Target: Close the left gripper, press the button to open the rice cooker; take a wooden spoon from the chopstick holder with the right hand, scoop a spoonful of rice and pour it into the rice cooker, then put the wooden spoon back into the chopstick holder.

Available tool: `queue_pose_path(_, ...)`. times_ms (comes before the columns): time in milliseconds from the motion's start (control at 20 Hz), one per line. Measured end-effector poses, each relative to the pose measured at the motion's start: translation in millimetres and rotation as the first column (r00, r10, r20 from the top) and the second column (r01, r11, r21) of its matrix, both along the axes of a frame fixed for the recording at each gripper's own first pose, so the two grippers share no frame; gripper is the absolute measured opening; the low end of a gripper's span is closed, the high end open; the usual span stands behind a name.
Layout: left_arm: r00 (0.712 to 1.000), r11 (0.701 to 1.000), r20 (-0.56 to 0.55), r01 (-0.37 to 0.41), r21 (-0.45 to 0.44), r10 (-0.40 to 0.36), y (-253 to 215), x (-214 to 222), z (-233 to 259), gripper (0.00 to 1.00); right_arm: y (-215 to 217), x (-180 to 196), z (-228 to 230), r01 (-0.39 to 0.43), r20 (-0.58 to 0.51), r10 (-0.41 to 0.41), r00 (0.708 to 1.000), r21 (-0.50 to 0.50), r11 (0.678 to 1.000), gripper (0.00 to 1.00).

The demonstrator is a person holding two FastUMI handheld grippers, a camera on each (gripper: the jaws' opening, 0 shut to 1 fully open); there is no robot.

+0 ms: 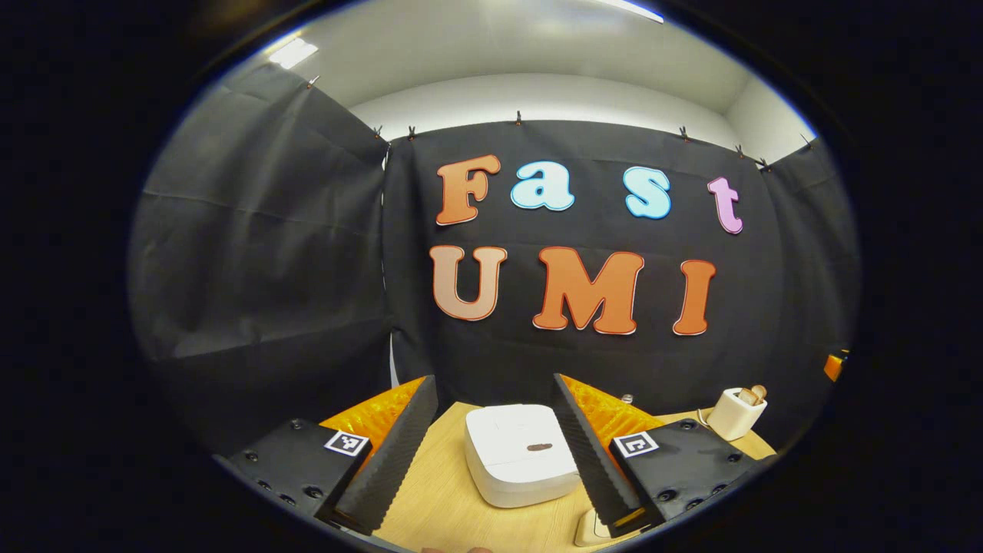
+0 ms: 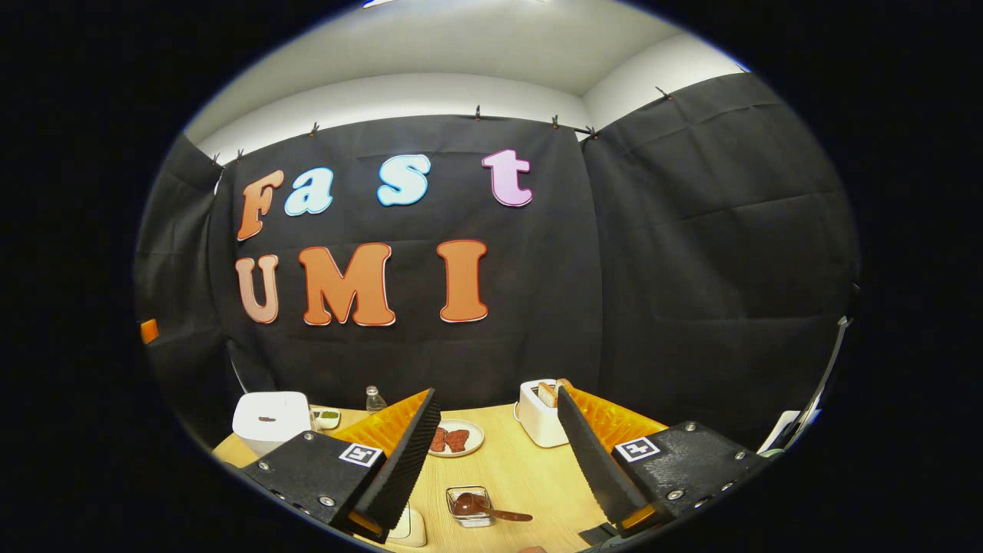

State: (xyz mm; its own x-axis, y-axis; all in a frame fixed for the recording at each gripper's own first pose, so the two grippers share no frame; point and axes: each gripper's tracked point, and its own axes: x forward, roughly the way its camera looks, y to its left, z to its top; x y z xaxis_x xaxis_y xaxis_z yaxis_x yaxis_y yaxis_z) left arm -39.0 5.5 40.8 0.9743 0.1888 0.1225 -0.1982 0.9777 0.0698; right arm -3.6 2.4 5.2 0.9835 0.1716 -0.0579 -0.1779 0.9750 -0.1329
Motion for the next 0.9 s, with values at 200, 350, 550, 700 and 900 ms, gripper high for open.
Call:
queue_pose_path(200,0.999,0.999,-0.019,0.033,-0.010,-0.033,-7.4,3.5,-5.7,0.99,-8.7,-0.1,4.0,0.025,0.021,-0.024,0.999,-0.043,0.999,0.95)
queue_pose_path(350,0.998,0.998,-0.023,0.057,0.000,-0.057,-12.3,10.0,-3.0,0.99,-6.4,-3.7,8.4,0.027,0.017,-0.027,0.999,0.003,1.000,0.95)
queue_pose_path(550,0.996,0.996,-0.010,0.084,0.018,-0.084,-18.2,21.0,7.8,0.97,-13.7,-3.2,8.8,0.056,0.022,-0.056,0.998,0.013,0.998,0.94)
queue_pose_path(700,0.997,0.995,-0.007,0.079,0.058,-0.079,-18.5,32.0,9.6,0.68,-8.0,-3.7,2.2,0.045,0.001,-0.045,0.999,0.009,0.999,0.95)
queue_pose_path(900,0.988,0.986,-0.057,0.148,0.072,-0.144,-37.0,55.3,-3.1,0.31,-5.4,-2.6,0.1,0.044,-0.002,-0.044,0.999,-0.005,0.999,0.95)
